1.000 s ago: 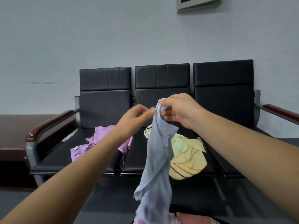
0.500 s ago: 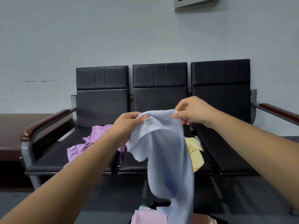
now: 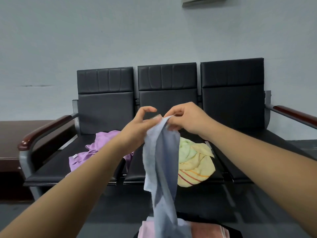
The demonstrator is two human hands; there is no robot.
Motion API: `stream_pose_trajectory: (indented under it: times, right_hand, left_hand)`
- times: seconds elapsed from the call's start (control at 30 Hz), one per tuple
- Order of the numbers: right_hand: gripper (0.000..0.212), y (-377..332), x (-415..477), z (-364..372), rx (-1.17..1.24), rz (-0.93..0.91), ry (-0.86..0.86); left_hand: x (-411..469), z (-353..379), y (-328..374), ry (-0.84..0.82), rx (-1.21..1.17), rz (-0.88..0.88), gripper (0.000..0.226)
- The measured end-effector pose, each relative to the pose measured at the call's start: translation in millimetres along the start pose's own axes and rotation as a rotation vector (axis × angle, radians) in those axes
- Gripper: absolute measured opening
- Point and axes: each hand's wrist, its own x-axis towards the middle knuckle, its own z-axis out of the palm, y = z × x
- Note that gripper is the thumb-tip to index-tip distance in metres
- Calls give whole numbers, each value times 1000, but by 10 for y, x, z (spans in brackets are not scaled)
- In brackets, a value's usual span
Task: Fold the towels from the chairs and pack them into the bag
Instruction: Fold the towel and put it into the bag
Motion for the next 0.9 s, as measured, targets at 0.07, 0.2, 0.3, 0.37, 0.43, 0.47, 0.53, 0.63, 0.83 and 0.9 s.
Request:
stream_pose_trajectory:
  times: [0.07, 0.2, 0.3, 0.37, 0.43, 0.47, 0.53, 0.63, 0.83, 0.9]
  right_hand:
    - [9, -17, 14, -37, -11, 27, -7]
    - [13, -81, 60, -77, 64, 19, 79]
    - [16, -52, 95, -150, 16, 13, 119]
    - [18, 24, 115, -209, -24, 19, 147]
    - [17, 125, 127, -269, -89, 27, 155]
    - [16, 185, 126, -291, -133, 31, 149]
    - [13, 325, 119, -320, -217, 46, 126]
    - [21, 540, 93, -320, -324, 90, 68]
    - [16, 782, 63, -409, -366, 201, 147]
    - [18, 805, 55, -437, -368, 206, 180]
  left_hand:
    - [-54, 20, 0, -30, 440, 48, 52]
    - [-8, 67, -4, 158, 802, 151, 20]
    - [66, -64, -44, 263, 973, 206, 3]
    - [88, -180, -97, 259, 1050, 185, 7]
    - [73, -273, -158, 231, 1079, 134, 10]
    - [72, -312, -190, 233, 1084, 108, 8]
    - [79, -375, -233, 237, 1125, 43, 4]
    - [85, -406, -292, 258, 995, -40, 17]
    - [56, -366, -291, 61, 782, -16, 25]
    - [106, -377, -302, -25, 1060, 21, 35]
